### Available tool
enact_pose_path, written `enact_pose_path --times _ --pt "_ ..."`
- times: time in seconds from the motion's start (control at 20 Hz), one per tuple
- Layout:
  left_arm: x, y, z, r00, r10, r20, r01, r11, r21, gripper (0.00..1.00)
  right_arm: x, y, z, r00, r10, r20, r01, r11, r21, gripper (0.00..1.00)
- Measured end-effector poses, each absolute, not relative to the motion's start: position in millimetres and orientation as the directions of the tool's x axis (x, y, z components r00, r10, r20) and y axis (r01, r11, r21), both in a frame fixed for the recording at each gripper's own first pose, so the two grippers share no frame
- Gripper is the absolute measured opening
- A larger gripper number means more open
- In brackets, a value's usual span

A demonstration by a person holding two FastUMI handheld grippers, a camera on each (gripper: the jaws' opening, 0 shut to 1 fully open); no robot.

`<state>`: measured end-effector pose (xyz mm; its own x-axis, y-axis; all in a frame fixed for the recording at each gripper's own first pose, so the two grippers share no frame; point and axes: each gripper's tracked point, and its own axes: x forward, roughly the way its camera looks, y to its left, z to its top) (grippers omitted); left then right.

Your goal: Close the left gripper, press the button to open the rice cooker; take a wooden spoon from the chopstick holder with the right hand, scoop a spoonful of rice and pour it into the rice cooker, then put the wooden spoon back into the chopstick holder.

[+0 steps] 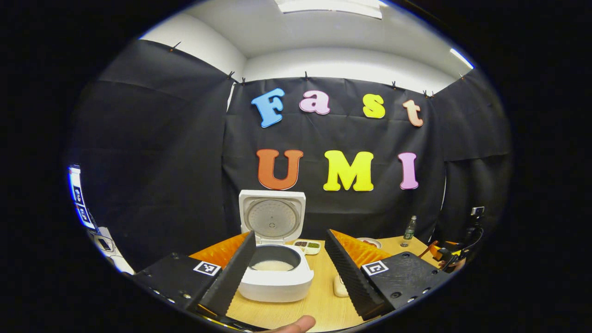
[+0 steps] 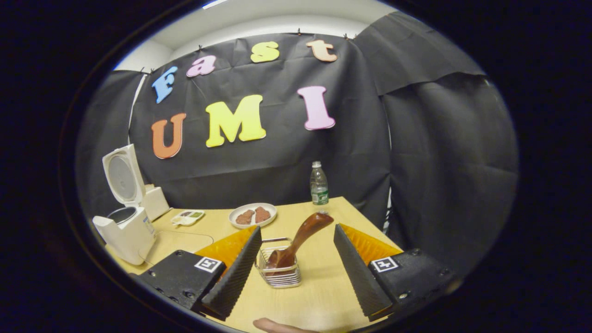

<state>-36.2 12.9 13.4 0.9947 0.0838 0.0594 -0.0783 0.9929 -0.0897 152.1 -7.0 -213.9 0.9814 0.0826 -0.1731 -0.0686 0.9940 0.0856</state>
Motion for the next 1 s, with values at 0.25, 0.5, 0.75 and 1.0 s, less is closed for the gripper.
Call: enact_pose_path --times 0.25,0.5,0.75,1.0 --pt "-48.6 17.0 17.1 0.985 0.114 0.127 -0.106 0.992 -0.069 0.95 186.7 -10.7 -256.6 0.966 0.064 -0.251 -0.018 0.984 0.178 1.0" --pt "-49.7 4.8 5.3 0.989 0.087 0.121 -0.08 0.995 -0.058 0.94 211.6 18.9 -281.8 0.957 0.171 -0.235 -0.084 0.938 0.337 0.85" --pt "-54.4 -23.4 -4.6 0.994 0.001 0.105 -0.002 1.0 0.013 0.94 217.5 6.9 -263.0 0.969 0.119 -0.215 -0.045 0.947 0.317 0.22" --pt "-64.0 -26.6 -8.1 0.992 -0.024 0.125 0.022 0.999 0.023 0.94 226.5 19.8 -247.4 0.975 0.133 -0.179 -0.082 0.96 0.267 0.18"
